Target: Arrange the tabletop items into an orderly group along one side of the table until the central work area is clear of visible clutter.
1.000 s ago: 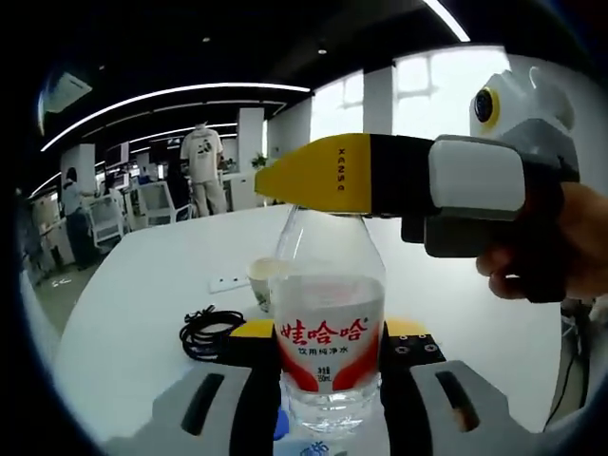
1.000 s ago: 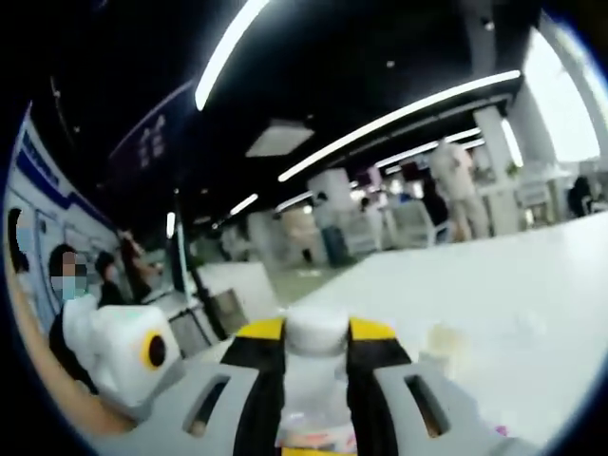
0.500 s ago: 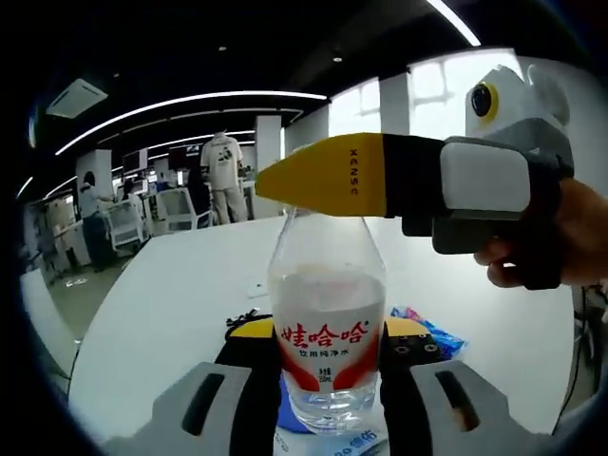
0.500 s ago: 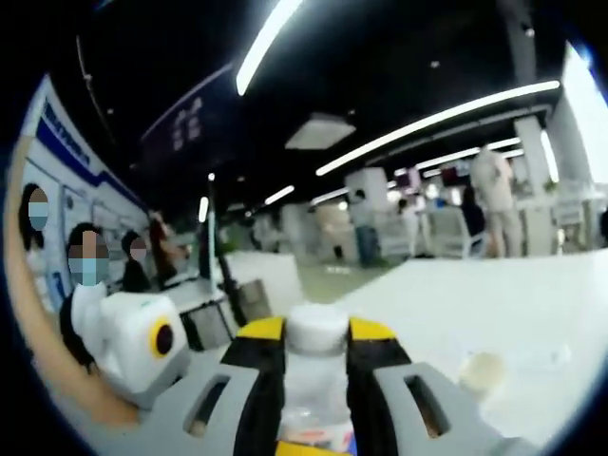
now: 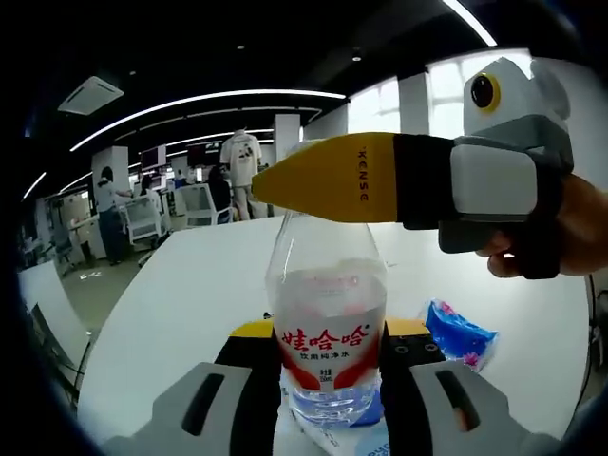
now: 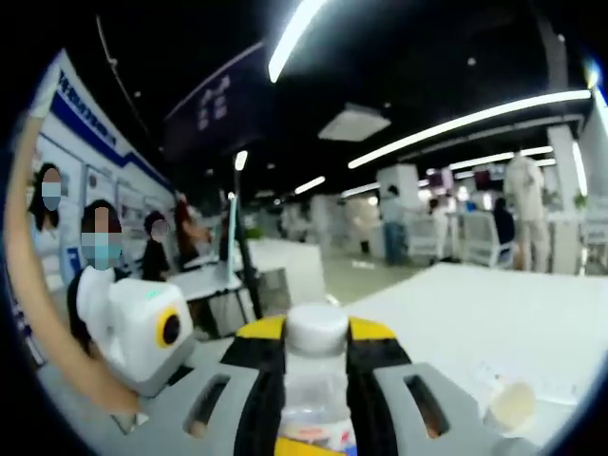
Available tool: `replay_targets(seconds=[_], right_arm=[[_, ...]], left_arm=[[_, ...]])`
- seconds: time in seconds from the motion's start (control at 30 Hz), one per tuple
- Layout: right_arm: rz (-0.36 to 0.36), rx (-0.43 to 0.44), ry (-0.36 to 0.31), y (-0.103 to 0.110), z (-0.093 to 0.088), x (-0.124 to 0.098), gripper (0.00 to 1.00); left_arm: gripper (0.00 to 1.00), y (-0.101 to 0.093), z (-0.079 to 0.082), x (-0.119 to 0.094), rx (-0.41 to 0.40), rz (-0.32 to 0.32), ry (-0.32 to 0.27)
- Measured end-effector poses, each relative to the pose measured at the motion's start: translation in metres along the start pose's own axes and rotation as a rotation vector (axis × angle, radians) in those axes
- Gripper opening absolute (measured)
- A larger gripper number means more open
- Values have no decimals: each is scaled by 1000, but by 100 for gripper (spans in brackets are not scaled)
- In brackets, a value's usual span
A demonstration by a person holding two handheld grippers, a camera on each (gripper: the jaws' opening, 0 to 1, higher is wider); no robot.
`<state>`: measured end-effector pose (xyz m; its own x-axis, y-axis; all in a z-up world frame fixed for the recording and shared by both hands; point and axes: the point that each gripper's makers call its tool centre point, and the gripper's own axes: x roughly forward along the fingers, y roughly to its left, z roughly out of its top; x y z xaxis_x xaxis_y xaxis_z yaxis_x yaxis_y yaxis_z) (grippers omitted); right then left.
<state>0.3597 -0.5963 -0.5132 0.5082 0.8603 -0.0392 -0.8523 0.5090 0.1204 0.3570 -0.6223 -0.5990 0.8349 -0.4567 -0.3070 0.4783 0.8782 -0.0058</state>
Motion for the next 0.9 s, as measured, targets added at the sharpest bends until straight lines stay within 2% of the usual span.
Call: replay_targets(seconds=[0.17,0.33,0.6,0.87,0.9], right_arm=[[42,-26,7,3,-6,15,20],[115,-86,26,11,-15,28,20],[199,-122,46,14,-31,48,19],[240,-133,33,5,-41,60,19],[243,-132,33,-1,-44,63,19]], left_arm=[[39,15,-5,2,3,24,11],[39,31,-16,3,-5,53,23],[39,50,-32,8,-34,100,41],[39,64,-40,20,-29,144,43],[39,66,-42,22,-24,152,45]])
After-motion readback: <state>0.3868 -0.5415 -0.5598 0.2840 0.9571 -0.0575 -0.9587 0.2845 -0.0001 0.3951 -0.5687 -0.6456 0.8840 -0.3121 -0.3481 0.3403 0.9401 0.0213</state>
